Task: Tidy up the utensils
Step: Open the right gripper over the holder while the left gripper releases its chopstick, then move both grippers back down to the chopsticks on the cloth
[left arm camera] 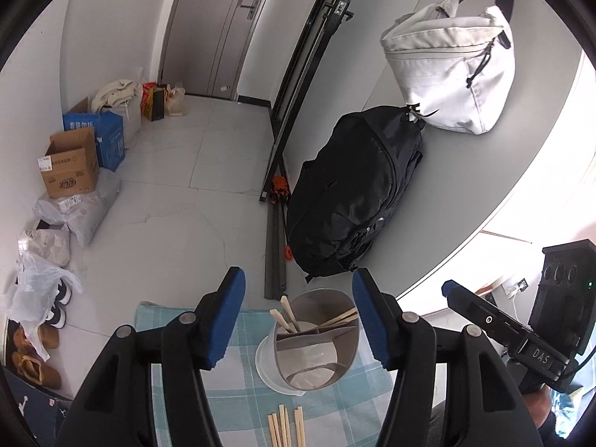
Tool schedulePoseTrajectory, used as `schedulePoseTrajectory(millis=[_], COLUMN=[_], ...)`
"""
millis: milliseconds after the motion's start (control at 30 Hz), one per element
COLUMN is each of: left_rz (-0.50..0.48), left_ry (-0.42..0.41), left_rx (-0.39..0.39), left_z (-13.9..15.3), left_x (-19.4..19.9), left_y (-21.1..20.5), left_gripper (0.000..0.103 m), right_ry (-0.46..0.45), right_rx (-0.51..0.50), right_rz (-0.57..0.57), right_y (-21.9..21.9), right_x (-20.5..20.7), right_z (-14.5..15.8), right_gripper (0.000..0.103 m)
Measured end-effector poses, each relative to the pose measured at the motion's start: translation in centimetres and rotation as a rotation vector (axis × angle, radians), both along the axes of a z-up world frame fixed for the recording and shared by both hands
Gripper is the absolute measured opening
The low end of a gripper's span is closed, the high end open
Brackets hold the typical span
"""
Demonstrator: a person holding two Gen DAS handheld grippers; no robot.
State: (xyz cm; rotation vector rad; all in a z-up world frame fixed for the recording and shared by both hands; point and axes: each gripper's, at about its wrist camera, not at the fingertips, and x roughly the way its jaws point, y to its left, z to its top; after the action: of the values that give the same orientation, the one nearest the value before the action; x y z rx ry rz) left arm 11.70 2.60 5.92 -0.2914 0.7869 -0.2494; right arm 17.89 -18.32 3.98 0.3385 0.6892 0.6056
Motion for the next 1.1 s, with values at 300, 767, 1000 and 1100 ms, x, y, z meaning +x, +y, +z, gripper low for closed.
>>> schedulePoseTrajectory(millis=[300,767,1000,1100], left_rz=[0.041,0.096,0.117,0.127], left_ry=[-0.069,-0.16,-0.136,-0.117], left_rx=[0.042,0.132,0.139,0.138], left_z=[1.5,0.7,-2.5,-4.4], left_x=[-2.8,-7.0,-8.9,-9.4], left_y=[-0.4,-1.5,-1.1,-0.9], left_gripper=[0.07,0.081,0.082,0.082], right_ry=[-0.035,-0.082,-0.067,-0.04], right_rx=[-0.003,-0.036,-0.096,-0.127], right_rz=[0.004,-0.042,-0.034,-0.029], right_y=[0.4,0.2,1.0,1.3], right_x=[-3.1,-7.9,-9.9,-10.4], right_z=[1.1,-0.4,-3.9,-5.8], right_gripper=[0.065,0.086,0.094,0.094])
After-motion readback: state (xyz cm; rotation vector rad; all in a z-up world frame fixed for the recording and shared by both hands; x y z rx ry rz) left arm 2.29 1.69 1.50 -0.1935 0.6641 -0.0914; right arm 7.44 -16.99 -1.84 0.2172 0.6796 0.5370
